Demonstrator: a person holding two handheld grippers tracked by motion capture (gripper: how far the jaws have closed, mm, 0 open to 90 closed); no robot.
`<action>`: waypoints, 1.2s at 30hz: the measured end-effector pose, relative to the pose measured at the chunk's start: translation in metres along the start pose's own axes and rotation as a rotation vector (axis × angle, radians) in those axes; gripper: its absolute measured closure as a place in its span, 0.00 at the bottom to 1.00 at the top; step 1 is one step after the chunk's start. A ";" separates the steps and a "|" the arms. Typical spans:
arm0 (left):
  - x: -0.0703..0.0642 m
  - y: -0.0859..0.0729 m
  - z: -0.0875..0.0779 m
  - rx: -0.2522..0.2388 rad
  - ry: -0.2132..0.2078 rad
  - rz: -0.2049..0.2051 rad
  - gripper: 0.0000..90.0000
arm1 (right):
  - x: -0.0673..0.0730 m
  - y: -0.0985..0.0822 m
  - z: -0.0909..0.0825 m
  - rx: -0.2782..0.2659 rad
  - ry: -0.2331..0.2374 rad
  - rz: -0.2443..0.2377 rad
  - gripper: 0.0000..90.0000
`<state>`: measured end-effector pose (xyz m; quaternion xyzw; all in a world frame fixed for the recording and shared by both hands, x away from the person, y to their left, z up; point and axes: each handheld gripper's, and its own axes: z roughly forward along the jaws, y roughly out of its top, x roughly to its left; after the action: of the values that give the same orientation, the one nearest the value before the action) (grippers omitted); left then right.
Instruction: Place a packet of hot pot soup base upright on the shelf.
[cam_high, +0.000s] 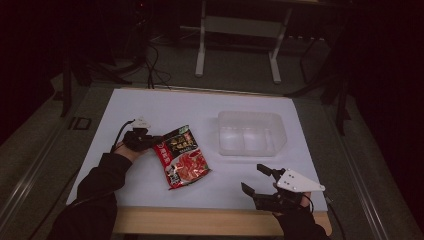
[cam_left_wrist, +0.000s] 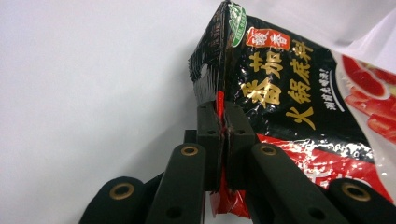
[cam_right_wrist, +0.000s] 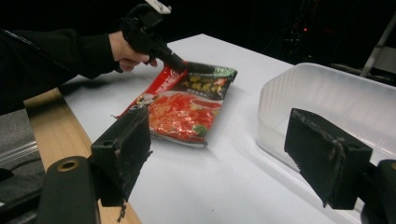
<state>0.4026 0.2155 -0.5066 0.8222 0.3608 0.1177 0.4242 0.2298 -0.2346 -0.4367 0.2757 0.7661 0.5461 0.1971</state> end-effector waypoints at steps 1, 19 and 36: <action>-0.001 0.002 -0.003 -0.009 -0.001 0.008 0.98 | 0.000 0.000 0.000 -0.001 0.000 0.001 0.25; -0.050 0.040 -0.045 -0.151 -0.048 0.192 0.98 | -0.002 0.004 -0.007 -0.023 -0.017 0.016 0.25; -0.086 0.068 -0.074 -0.259 -0.132 0.318 0.98 | -0.006 0.027 -0.012 -0.049 -0.005 0.025 0.33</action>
<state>0.3376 0.1750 -0.3989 0.8133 0.1799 0.1746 0.5250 0.2325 -0.2405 -0.4072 0.2818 0.7484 0.5665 0.1987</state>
